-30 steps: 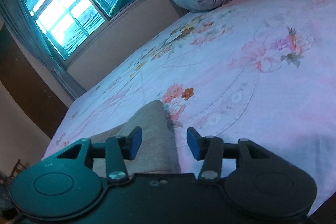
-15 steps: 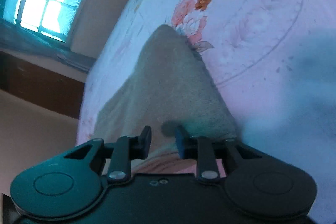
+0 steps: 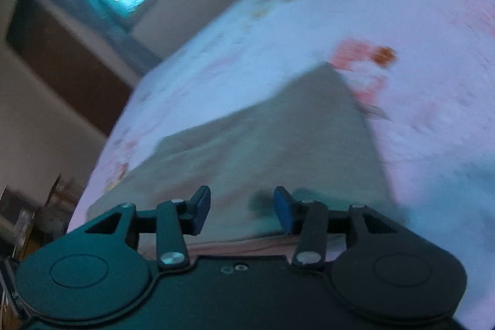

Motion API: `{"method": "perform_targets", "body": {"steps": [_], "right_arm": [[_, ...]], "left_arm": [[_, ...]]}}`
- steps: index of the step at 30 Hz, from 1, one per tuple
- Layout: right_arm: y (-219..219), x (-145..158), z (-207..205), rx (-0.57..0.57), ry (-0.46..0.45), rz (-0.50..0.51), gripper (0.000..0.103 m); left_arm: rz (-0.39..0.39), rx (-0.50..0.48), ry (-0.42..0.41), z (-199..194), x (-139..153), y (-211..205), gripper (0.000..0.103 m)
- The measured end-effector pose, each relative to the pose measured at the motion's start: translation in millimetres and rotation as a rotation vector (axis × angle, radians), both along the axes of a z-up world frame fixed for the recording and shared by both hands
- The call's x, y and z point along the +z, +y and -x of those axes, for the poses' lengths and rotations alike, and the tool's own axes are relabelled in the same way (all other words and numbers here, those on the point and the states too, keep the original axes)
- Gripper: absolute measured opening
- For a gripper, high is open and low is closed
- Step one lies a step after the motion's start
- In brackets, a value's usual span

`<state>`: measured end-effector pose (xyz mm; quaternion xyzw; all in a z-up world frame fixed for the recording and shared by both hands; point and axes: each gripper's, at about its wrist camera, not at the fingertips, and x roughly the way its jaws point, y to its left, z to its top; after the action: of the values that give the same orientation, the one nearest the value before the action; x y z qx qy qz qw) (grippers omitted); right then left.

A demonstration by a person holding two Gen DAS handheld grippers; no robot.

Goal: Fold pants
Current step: 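Grasp the elastic waistband end with the left tool and lift it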

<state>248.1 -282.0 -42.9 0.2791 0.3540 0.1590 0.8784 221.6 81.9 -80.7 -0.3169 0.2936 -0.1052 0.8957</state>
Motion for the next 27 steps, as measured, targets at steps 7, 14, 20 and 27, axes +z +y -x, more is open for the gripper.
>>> {"method": "perform_targets", "body": {"steps": [7, 14, 20, 27], "right_arm": [[41, 6, 4, 0.062, -0.023, -0.017, 0.040], [78, 6, 2, 0.093, -0.006, 0.021, 0.040], [85, 12, 0, 0.069, -0.019, 0.060, 0.041], [103, 2, -4, 0.019, -0.009, 0.130, 0.041]], "left_arm": [[0.086, 0.309, 0.002, 37, -18, 137, 0.071], [0.403, 0.427, 0.029, 11, -78, 221, 0.071], [0.423, 0.410, 0.020, -32, -94, 247, 0.071], [0.342, 0.415, 0.009, -42, -95, 238, 0.041]]}}
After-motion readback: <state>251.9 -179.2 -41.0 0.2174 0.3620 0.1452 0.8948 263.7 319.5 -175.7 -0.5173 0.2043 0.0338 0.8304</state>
